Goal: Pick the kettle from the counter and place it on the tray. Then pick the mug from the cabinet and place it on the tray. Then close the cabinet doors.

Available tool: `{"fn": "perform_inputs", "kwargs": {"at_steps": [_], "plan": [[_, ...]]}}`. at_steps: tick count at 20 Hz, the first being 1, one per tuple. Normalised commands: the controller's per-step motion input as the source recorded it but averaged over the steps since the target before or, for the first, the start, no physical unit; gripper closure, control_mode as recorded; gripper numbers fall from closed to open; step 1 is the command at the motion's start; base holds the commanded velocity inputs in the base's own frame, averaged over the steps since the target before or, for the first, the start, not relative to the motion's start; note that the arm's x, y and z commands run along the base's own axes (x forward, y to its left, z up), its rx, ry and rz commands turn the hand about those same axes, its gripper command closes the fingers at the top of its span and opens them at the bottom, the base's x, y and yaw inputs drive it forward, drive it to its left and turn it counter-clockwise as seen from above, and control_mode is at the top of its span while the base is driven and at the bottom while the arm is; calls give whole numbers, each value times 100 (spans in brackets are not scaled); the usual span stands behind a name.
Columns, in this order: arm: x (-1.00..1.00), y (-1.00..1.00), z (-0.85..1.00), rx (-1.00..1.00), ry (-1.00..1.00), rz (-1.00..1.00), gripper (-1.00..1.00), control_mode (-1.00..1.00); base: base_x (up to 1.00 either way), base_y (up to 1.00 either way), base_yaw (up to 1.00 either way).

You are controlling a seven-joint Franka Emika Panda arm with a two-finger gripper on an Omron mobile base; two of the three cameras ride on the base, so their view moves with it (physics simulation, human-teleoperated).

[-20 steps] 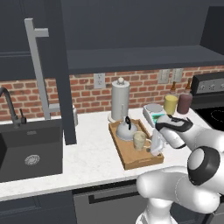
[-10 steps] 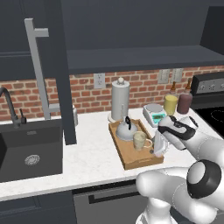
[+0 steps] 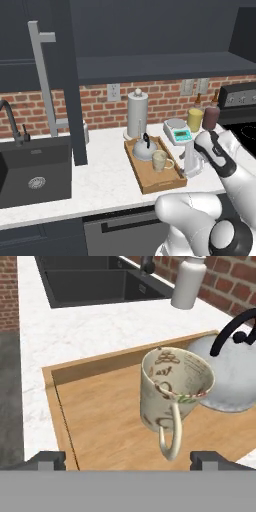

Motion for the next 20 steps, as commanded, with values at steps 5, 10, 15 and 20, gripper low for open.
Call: {"fn": "perform_inputs", "kwargs": {"at_steps": [5, 10, 15, 20], "plan": [[-23, -2, 57, 0, -7, 0, -100, -100, 0, 0, 0], [-28, 2, 62, 0, -4, 0, -100, -100, 0, 0, 0], [-26, 2, 60, 0, -9, 5, -100, -100, 0, 0, 0], [-35, 6, 53, 0, -10, 10, -100, -100, 0, 0, 0]]}}
